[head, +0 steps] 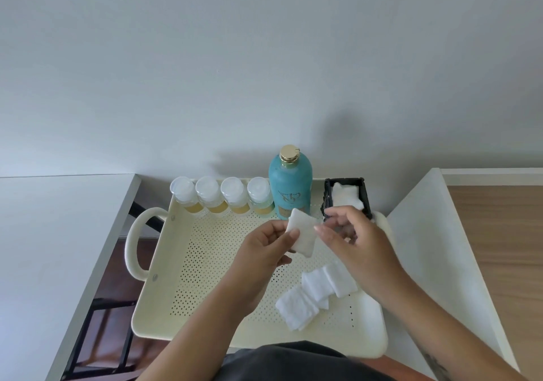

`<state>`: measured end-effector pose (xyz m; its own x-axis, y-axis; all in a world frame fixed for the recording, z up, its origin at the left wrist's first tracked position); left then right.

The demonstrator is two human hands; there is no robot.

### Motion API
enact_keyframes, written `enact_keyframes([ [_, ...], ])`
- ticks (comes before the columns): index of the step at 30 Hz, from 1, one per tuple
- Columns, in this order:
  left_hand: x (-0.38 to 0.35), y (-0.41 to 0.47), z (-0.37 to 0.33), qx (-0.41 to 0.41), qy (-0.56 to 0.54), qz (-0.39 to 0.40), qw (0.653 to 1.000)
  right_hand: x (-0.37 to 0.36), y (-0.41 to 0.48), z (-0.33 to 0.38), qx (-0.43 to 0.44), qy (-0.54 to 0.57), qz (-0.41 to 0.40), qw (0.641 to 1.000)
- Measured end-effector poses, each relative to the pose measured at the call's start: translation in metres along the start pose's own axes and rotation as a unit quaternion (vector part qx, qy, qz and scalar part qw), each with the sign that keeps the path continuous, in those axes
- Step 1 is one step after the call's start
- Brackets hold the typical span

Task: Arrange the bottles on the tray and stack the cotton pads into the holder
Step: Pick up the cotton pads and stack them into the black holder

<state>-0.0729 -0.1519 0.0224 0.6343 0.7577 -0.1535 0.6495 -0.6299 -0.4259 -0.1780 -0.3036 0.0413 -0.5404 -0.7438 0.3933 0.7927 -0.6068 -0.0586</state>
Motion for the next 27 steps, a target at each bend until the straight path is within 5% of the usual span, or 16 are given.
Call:
enact_keyframes([
  [5, -0.010, 0.002, -0.001, 0.006, -0.014, 0.022, 1.000, -0.004, -0.003, -0.003, -0.146, 0.157, 0.016, 0.977],
  [9, -0.007, 0.007, 0.005, 0.001, 0.075, -0.015, 0.997, 0.016, 0.013, 0.001, -0.080, 0.093, -0.025, 0.992],
  [13, 0.004, 0.008, 0.028, 0.021, 0.280, -0.073, 0.957, 0.040, 0.042, -0.001, -0.037, -0.014, -0.074, 0.996],
  [22, 0.021, 0.006, 0.072, 0.063, 0.456, -0.005, 0.888, 0.048, 0.080, -0.017, -0.020, -0.148, -0.056, 0.987],
  [27, 0.013, 0.007, 0.077, 0.061, 0.522, 0.008, 0.850, 0.043, 0.063, -0.011, 0.118, -0.272, -0.110, 0.949],
])
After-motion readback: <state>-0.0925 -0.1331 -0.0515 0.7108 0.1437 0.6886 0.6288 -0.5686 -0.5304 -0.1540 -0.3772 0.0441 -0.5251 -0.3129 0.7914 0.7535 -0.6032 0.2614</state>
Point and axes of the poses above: each hand's wrist, its own y-axis towards the middle knuckle, its own x-axis out of the back of the hand, z = x × y, the point moved 2 cm from there along y, towards the middle knuckle, and after that the axes turned 3 degrees about -z, right-handed, at the moved point
